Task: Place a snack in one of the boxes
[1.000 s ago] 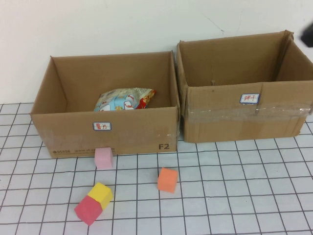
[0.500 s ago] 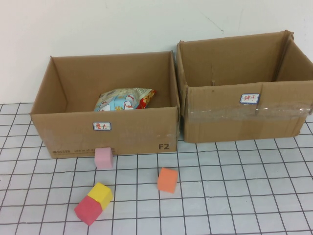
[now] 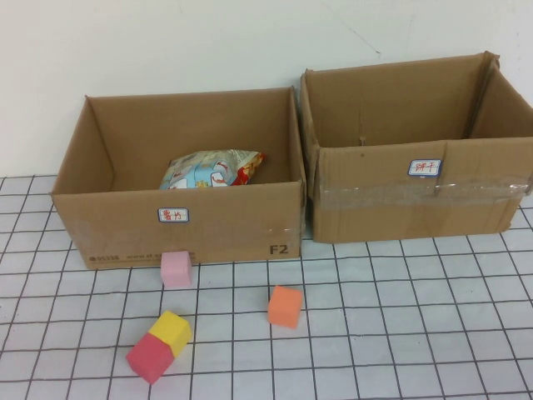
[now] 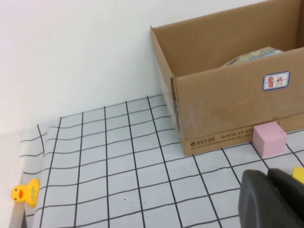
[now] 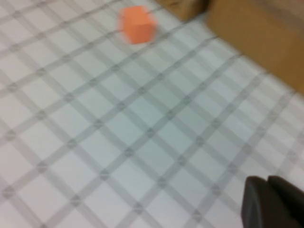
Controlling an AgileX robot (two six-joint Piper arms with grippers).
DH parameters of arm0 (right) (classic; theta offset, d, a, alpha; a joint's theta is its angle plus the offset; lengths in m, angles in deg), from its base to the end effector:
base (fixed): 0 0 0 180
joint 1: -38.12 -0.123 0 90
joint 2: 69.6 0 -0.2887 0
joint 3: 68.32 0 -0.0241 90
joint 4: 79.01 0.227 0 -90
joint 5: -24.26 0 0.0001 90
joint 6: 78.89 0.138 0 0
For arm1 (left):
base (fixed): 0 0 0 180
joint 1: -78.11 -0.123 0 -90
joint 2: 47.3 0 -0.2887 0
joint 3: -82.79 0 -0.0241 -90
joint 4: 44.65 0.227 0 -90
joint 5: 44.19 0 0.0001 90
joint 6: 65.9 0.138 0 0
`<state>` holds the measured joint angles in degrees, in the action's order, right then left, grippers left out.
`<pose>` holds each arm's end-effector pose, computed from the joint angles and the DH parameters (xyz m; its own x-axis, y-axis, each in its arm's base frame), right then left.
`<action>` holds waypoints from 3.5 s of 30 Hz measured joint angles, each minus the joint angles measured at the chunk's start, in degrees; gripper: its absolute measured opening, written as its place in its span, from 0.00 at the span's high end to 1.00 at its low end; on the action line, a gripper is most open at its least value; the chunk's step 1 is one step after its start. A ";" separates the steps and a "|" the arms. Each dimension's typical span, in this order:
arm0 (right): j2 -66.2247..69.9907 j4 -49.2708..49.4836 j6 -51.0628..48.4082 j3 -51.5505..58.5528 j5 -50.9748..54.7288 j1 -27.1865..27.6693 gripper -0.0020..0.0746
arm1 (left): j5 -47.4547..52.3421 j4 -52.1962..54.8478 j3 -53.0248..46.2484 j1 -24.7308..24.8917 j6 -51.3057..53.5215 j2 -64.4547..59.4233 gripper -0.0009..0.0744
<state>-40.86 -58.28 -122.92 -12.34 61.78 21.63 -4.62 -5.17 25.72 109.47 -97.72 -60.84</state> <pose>0.0748 0.0532 0.2384 -0.2221 -0.5332 -0.8163 -0.6274 0.7190 -0.2989 0.0703 0.0226 0.2599 -0.1927 0.1286 -0.9728 0.1410 0.9847 0.1022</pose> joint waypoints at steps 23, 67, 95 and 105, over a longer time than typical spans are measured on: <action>-0.27 14.12 -2.66 0.16 4.14 0.00 0.97 | 0.00 -1.30 -1.88 -0.52 -0.26 0.96 0.99; -0.27 14.50 -2.66 0.16 4.39 0.00 0.97 | -19.58 -48.69 -21.19 -28.07 34.81 6.64 0.99; -2.00 14.15 -2.66 0.16 4.39 0.00 0.97 | -19.58 -52.14 -21.19 -28.07 34.67 6.64 0.99; -19.23 10.21 -9.33 5.72 -10.14 4.80 0.97 | -19.58 -52.14 -21.19 -28.07 34.67 6.64 0.99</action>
<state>-60.09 -48.07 -132.25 -6.62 51.65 26.42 -24.20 -57.31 4.53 81.40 -63.04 -54.20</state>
